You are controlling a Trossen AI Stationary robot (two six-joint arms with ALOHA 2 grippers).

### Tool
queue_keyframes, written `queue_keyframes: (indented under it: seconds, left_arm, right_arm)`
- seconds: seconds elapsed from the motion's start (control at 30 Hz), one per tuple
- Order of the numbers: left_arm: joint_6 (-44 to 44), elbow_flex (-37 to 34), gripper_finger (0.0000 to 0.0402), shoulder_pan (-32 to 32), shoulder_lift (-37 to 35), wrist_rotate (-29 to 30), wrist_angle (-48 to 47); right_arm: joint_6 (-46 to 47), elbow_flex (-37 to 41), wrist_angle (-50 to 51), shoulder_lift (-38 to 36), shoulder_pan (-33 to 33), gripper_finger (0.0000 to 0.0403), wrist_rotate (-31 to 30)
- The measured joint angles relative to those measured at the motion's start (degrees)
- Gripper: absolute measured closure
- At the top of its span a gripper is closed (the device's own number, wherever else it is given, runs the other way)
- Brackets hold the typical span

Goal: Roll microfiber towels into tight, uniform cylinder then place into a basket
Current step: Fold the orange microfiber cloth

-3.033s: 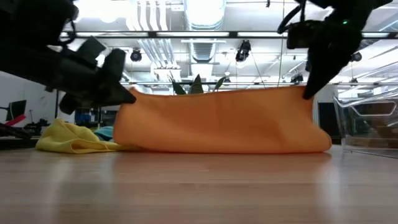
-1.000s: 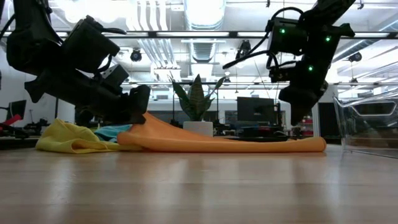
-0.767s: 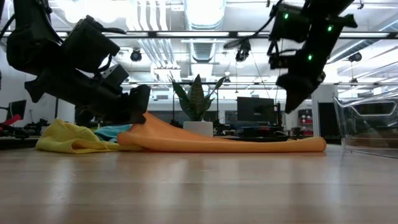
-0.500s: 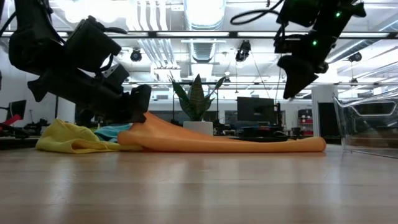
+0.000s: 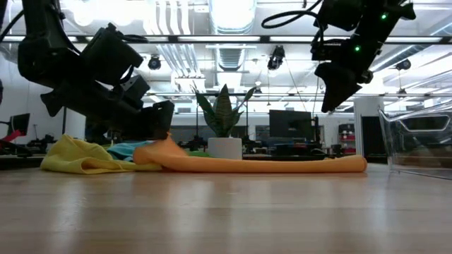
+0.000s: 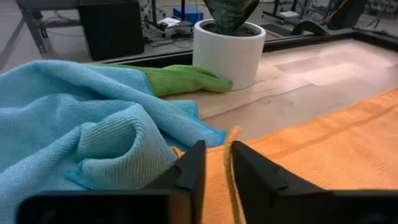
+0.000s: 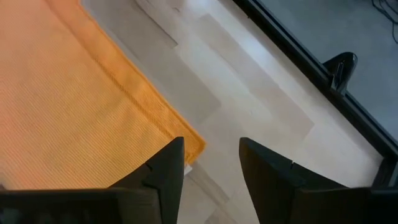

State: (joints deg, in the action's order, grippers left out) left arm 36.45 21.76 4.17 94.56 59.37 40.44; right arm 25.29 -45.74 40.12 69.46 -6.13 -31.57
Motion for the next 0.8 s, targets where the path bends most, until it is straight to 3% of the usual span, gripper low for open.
queue_keyframes:
  seconds: [0.1,0.23,0.4,0.57,0.8]
  left_arm:
    - [-3.2,0.0,0.0287,-0.1,0.0,-0.4,2.1]
    - [-15.3,0.1,0.0245,-0.1,-1.7,-0.4,8.7]
    - [-25.4,0.1,0.0219,-0.1,-8.3,-0.4,11.2]
    - [-26.3,0.1,0.0216,-0.4,-13.7,-0.4,4.8]
    - [-24.7,0.1,0.0216,-2.6,-13.0,-2.8,1.3]
  right_arm:
    - [0.1,0.0,-0.1,0.3,0.0,0.0252,0.0]
    - [0.1,0.0,-0.1,0.4,0.0,0.0252,0.0]
    - [0.1,0.0,-0.1,0.4,-0.2,0.0252,0.3]
    - [0.0,0.0,-0.1,0.4,-0.2,0.0252,0.7]
    - [-0.7,0.1,-0.4,0.4,-0.5,0.0252,4.0]
